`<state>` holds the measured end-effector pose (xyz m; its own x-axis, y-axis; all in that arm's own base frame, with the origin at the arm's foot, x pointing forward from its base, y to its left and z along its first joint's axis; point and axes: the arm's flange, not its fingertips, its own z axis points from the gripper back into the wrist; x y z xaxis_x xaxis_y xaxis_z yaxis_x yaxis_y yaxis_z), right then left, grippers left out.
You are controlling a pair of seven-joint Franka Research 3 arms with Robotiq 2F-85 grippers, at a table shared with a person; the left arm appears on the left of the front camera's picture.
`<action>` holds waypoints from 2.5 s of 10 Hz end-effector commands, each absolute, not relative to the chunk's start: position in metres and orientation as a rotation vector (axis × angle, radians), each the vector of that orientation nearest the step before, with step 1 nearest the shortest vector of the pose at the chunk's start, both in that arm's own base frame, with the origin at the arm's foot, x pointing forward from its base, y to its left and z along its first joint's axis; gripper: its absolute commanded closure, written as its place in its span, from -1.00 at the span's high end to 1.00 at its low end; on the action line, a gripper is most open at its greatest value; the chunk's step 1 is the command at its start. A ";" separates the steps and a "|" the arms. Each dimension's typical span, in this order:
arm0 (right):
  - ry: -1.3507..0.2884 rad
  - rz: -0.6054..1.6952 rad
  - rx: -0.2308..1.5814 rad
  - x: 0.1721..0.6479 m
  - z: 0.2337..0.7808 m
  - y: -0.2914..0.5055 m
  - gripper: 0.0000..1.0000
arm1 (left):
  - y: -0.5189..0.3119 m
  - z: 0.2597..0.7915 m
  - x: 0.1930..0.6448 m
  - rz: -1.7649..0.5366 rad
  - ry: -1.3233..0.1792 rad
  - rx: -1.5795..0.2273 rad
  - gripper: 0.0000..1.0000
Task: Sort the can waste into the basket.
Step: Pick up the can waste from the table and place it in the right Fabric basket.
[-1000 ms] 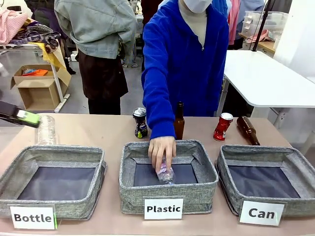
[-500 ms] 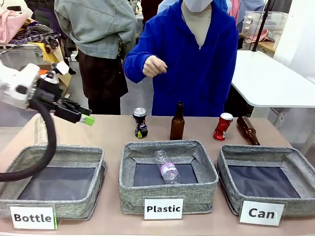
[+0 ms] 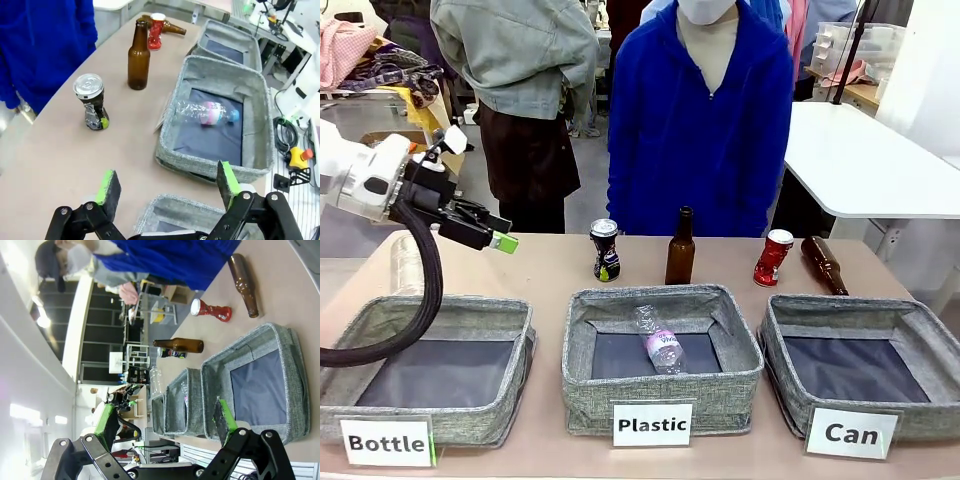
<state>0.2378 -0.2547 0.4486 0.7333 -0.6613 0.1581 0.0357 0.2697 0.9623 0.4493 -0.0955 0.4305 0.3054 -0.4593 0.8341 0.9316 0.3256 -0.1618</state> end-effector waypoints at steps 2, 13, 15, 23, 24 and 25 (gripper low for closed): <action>-0.646 -0.489 1.232 0.240 0.450 -0.256 1.00 | -0.103 0.418 0.478 -1.191 -0.763 -0.749 1.00; -0.646 -0.489 1.232 0.240 0.450 -0.256 1.00 | -0.187 0.309 0.642 -1.331 -0.746 -0.754 1.00; -0.646 -0.489 1.232 0.240 0.450 -0.256 1.00 | -0.204 0.294 0.647 -1.325 -0.698 -0.779 1.00; -0.646 -0.489 1.232 0.240 0.450 -0.256 1.00 | -0.234 0.275 0.662 -1.332 -0.783 -0.802 1.00; -0.646 -0.489 1.232 0.240 0.450 -0.256 1.00 | -0.232 0.275 0.663 -1.339 -0.802 -0.794 1.00; -0.646 -0.489 1.232 0.240 0.450 -0.256 1.00 | -0.232 0.275 0.665 -1.349 -0.828 -0.791 1.00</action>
